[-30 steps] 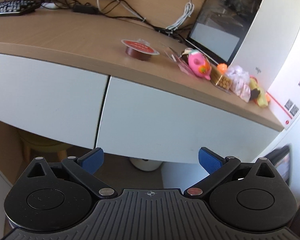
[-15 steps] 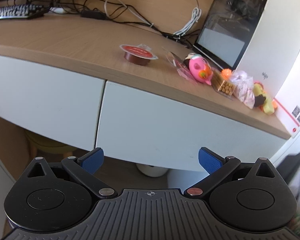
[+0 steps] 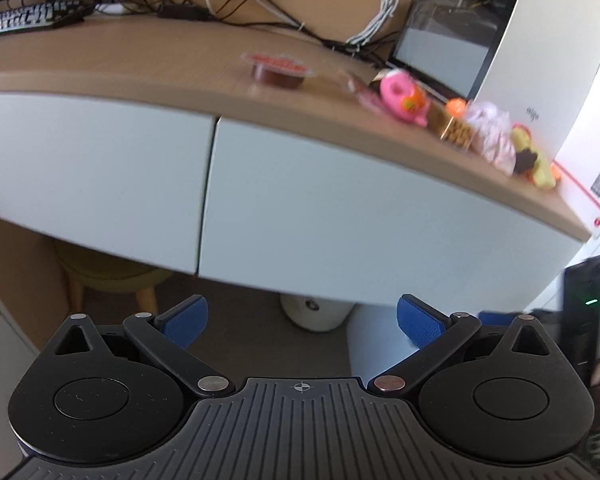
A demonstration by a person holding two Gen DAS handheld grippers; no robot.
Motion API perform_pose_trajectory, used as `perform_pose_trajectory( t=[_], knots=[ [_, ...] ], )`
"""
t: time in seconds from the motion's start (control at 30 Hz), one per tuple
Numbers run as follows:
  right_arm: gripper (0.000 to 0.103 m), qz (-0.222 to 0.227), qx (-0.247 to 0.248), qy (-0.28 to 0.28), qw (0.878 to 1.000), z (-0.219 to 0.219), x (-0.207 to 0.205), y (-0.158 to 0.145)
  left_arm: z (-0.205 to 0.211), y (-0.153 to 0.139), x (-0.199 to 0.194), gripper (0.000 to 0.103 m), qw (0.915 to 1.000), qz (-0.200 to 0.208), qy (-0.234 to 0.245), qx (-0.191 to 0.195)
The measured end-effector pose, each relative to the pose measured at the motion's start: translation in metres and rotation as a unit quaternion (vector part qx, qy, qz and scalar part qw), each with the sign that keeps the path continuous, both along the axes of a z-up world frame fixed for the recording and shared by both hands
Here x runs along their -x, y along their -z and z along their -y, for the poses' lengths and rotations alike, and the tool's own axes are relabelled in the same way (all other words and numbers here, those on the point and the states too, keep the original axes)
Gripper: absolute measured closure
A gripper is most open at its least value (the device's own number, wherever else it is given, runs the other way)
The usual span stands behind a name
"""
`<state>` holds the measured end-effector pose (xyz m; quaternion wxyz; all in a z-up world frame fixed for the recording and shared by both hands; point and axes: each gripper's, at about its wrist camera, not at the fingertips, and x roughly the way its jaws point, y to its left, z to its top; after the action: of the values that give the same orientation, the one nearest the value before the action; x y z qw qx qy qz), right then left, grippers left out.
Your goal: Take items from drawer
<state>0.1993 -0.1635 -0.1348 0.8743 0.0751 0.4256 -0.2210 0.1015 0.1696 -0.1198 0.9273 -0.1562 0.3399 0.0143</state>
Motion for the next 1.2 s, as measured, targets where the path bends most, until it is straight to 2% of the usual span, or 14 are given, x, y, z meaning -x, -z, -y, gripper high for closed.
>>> perform_pose_trajectory(
  t=[0.13, 0.33, 0.4, 0.43, 0.47, 0.6, 0.77, 0.9, 1.0, 1.2],
  knots=[
    [0.012, 0.016, -0.009, 0.046, 0.999, -0.003, 0.025, -0.007, 0.004, 0.004, 0.007, 0.000, 0.9999, -0.007, 0.010, -0.002],
    [0.012, 0.071, 0.020, 0.102, 0.992, -0.031, 0.084, -0.038, 0.037, -0.009, 0.023, 0.000, 0.9982, -0.022, 0.037, -0.042],
    [0.011, 0.084, 0.028, 0.113, 0.990, -0.041, 0.107, -0.050, 0.049, -0.012, 0.032, 0.000, 0.9974, -0.021, 0.042, -0.054],
    [0.010, 0.090, 0.032, 0.119, 0.988, -0.065, 0.139, -0.046, 0.055, -0.013, 0.038, 0.000, 0.9971, -0.020, 0.043, -0.059],
    [0.010, 0.094, 0.035, 0.125, 0.987, -0.071, 0.157, -0.050, 0.060, -0.014, 0.043, 0.000, 0.9970, -0.019, 0.043, -0.061],
    [0.009, 0.106, 0.044, 0.132, 0.985, -0.101, 0.169, -0.070, 0.079, -0.018, 0.066, 0.000, 0.9975, -0.010, 0.043, -0.055],
    [0.008, 0.103, 0.075, 0.121, 0.984, -0.111, 0.207, -0.083, 0.107, -0.033, 0.094, 0.000, 0.9953, 0.021, 0.053, -0.078],
    [0.008, 0.108, 0.071, 0.123, 0.984, -0.108, 0.227, -0.091, 0.123, -0.039, 0.111, 0.000, 0.9948, 0.025, 0.051, -0.084],
    [0.008, 0.114, 0.067, 0.133, 0.982, -0.107, 0.231, -0.095, 0.128, -0.043, 0.119, 0.000, 0.9952, 0.029, 0.047, -0.080],
    [0.008, 0.123, 0.070, 0.115, 0.983, -0.110, 0.233, -0.096, 0.131, -0.048, 0.126, 0.000, 0.9930, 0.030, 0.045, -0.105]
  ],
)
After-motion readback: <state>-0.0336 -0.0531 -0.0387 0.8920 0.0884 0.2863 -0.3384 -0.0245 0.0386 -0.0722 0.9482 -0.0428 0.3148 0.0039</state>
